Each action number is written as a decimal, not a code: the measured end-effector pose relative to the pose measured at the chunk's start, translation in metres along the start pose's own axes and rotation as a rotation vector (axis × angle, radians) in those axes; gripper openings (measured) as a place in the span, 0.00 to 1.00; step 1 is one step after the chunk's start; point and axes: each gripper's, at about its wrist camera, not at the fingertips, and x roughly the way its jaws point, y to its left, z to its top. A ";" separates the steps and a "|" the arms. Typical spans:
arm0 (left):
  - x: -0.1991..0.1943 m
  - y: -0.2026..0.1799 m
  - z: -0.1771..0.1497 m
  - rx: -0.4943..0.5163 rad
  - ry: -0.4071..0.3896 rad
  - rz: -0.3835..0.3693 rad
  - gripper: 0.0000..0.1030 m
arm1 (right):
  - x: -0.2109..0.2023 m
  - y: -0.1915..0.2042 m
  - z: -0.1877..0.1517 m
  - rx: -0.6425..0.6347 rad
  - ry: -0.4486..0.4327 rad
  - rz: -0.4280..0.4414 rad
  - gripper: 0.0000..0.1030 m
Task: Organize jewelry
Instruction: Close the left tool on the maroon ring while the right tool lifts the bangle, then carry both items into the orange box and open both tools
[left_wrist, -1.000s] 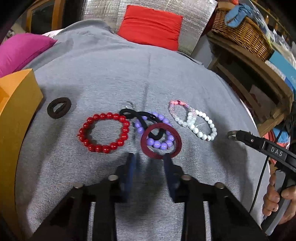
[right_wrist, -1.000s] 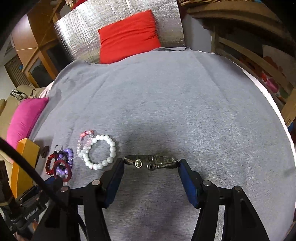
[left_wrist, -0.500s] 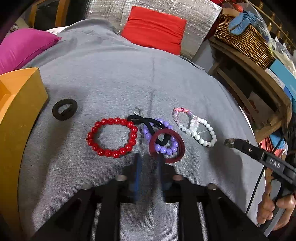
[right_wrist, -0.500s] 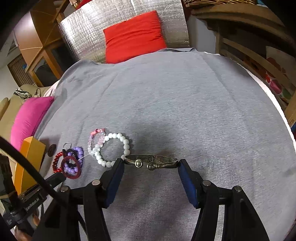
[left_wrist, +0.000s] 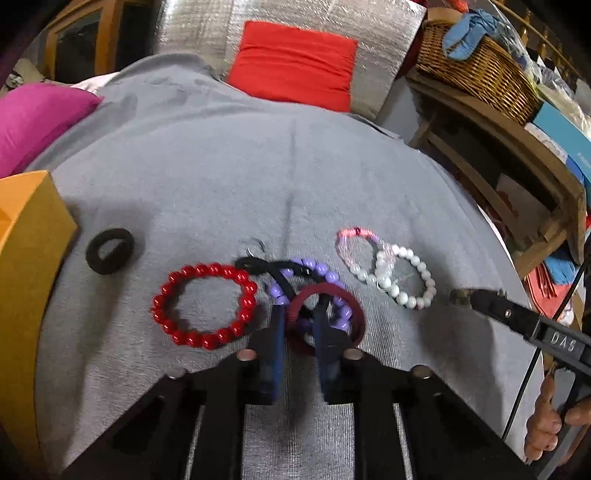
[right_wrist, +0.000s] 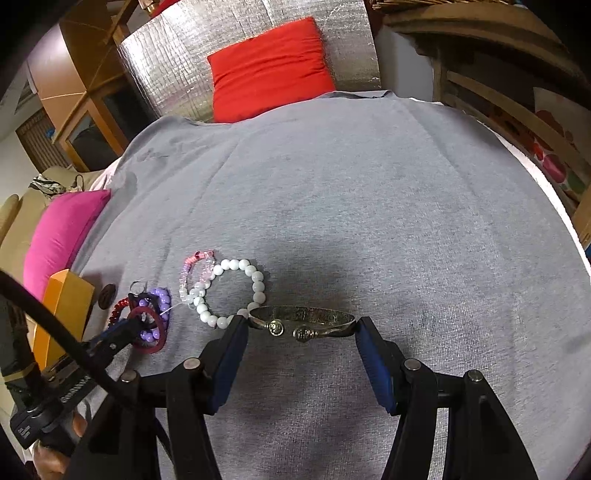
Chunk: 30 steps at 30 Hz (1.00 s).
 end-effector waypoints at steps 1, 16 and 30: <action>-0.001 0.000 -0.001 0.008 0.000 -0.002 0.09 | -0.001 0.000 0.000 0.000 -0.003 0.000 0.62; -0.100 0.028 -0.001 -0.077 -0.210 -0.009 0.07 | -0.017 0.063 -0.004 -0.089 -0.099 0.107 0.62; -0.205 0.143 -0.022 -0.345 -0.481 0.261 0.07 | -0.022 0.198 -0.031 -0.317 -0.148 0.229 0.62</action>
